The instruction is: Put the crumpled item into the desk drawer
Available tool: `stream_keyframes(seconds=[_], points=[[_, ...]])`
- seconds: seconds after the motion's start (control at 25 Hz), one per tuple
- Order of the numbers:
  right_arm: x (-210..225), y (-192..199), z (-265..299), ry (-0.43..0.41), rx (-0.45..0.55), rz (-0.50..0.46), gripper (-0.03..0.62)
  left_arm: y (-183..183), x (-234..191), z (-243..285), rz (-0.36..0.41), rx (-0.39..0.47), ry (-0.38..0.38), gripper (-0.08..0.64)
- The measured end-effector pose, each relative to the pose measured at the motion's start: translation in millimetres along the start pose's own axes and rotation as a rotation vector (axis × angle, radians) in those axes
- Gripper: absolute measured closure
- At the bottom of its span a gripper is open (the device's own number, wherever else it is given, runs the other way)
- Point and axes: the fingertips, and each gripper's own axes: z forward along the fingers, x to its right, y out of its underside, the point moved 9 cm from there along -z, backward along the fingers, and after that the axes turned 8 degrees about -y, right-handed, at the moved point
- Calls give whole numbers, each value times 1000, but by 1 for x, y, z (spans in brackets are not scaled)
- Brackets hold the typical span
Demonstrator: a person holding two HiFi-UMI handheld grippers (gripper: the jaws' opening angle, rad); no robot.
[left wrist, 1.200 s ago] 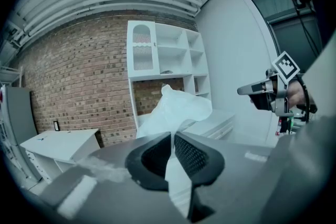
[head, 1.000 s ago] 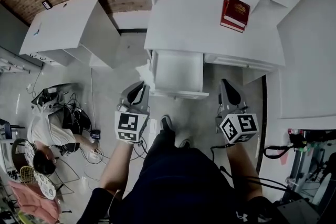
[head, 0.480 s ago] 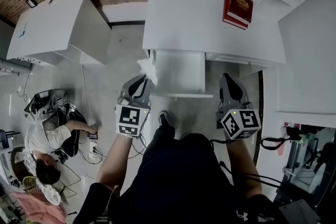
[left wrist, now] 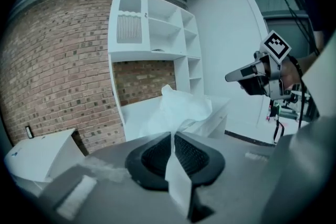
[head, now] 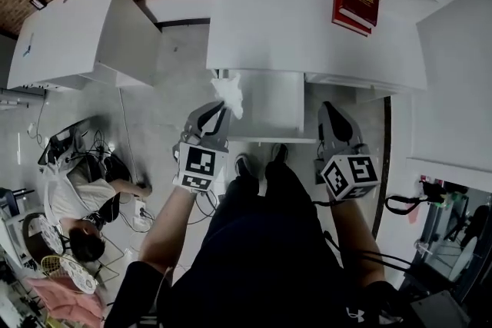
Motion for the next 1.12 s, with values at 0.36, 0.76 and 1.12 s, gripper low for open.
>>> stream_keyframes(seconds=[0.36, 0.76, 1.12], points=[[48, 2, 44, -109, -49, 51, 590, 10, 19, 53, 171, -148, -33, 535], [91, 7, 70, -191, -93, 75, 589, 28, 49, 98, 378, -280, -40, 535], [99, 23, 82, -138, -133, 111, 589, 59, 63, 140, 494, -336, 70, 535]])
